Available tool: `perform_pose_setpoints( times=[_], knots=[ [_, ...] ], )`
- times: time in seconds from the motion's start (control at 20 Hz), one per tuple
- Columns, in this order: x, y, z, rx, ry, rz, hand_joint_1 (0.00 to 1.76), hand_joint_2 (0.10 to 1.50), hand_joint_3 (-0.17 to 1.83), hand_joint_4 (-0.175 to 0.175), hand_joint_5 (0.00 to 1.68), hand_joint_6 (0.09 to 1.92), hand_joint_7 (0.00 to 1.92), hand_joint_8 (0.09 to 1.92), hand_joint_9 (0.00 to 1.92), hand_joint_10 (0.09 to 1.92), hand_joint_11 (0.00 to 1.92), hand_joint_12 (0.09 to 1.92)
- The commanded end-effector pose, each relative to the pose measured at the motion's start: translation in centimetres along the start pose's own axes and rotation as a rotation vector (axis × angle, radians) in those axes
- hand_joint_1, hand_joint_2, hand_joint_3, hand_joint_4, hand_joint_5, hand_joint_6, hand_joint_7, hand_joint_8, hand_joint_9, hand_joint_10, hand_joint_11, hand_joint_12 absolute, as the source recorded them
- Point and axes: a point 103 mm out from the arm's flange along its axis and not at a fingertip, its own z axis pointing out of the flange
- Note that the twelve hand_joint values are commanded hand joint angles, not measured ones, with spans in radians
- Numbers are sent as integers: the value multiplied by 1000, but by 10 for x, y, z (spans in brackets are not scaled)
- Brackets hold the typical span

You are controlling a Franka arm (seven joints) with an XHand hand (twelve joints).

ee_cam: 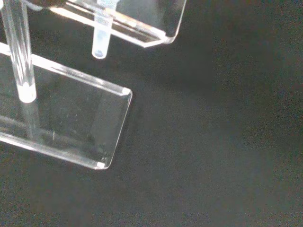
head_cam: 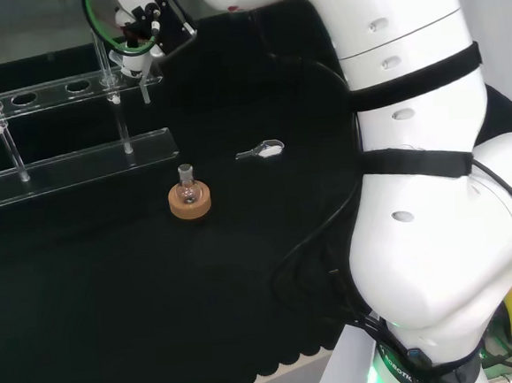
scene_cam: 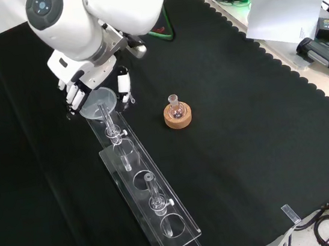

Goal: Pick up the funnel from the transparent funnel stand.

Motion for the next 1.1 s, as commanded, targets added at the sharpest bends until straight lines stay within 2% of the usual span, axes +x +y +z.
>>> perform_pose_setpoints(
  times=[0.05, 0.5, 1.1],
  knots=[
    [-8, -13, -28, -124, -17, 33, 738, 780, 519, -29, 671, 437, 559, 636, 844, 446, 626, 1299],
    [-18, -47, -52, -144, -66, 61, 773, 763, 556, -25, 684, 632, 636, 647, 923, 434, 643, 1282],
    [-36, -120, -62, -174, -74, 121, 791, 754, 567, -16, 736, 686, 689, 651, 980, 429, 656, 1273]
  ],
)
